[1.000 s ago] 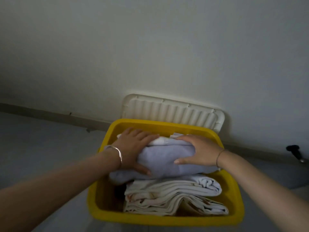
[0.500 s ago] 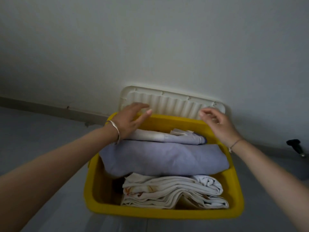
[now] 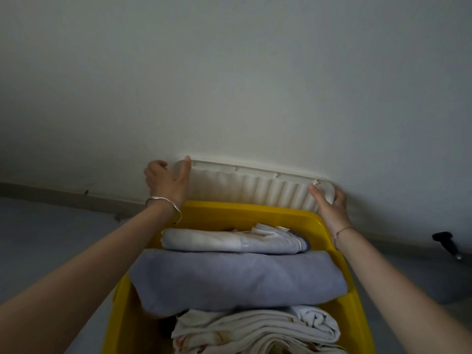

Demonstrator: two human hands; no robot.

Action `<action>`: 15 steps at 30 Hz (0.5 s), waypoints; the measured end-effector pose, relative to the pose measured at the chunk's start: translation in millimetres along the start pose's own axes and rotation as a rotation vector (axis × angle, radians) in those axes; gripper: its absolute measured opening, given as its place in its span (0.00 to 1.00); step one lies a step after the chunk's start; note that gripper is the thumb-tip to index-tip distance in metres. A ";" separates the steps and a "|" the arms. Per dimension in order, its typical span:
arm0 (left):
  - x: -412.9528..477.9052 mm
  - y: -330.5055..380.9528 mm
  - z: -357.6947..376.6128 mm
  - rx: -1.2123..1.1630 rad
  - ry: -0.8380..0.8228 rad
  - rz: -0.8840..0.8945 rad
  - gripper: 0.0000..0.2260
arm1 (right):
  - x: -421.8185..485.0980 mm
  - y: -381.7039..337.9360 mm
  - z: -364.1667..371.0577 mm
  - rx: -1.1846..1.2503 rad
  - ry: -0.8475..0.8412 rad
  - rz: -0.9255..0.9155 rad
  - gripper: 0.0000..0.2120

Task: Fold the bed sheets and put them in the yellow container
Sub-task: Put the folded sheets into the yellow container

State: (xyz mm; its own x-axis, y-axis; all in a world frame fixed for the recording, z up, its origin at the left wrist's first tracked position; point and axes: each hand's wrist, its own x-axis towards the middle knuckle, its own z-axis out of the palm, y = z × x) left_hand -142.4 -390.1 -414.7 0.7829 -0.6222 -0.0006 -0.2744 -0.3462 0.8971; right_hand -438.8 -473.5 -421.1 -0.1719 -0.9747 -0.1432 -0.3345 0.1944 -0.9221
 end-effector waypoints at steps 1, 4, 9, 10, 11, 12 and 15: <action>2.9 0.1 -1.2 0.013 0.005 -0.026 0.29 | 1.8 2.2 -0.3 0.005 0.002 0.011 0.39; 11.7 -2.6 -4.1 0.072 -0.229 -0.176 0.35 | 1.5 1.6 0.8 -0.019 0.003 0.041 0.40; 4.4 2.6 -8.5 0.053 -0.337 -0.117 0.36 | -3.9 -3.4 -3.1 0.023 0.004 0.059 0.41; 3.2 8.4 -11.4 0.042 -0.320 -0.076 0.36 | -4.5 -7.3 -6.4 0.055 0.028 0.044 0.40; 2.7 14.7 -14.5 0.024 -0.292 -0.032 0.34 | -3.6 -11.4 -10.1 0.084 0.051 0.007 0.38; 1.6 21.3 -16.1 -0.013 -0.248 0.005 0.32 | -4.4 -18.0 -13.5 0.141 0.058 -0.015 0.38; -2.6 41.8 -23.7 -0.122 -0.097 0.060 0.23 | -8.4 -33.2 -23.9 0.362 0.046 -0.005 0.45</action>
State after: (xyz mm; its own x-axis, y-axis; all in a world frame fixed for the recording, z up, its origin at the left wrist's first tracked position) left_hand -142.7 -386.3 -366.7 0.7080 -0.7060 0.0174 -0.2448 -0.2222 0.9438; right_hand -448.4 -469.1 -380.7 -0.2156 -0.9678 -0.1300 0.0132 0.1302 -0.9914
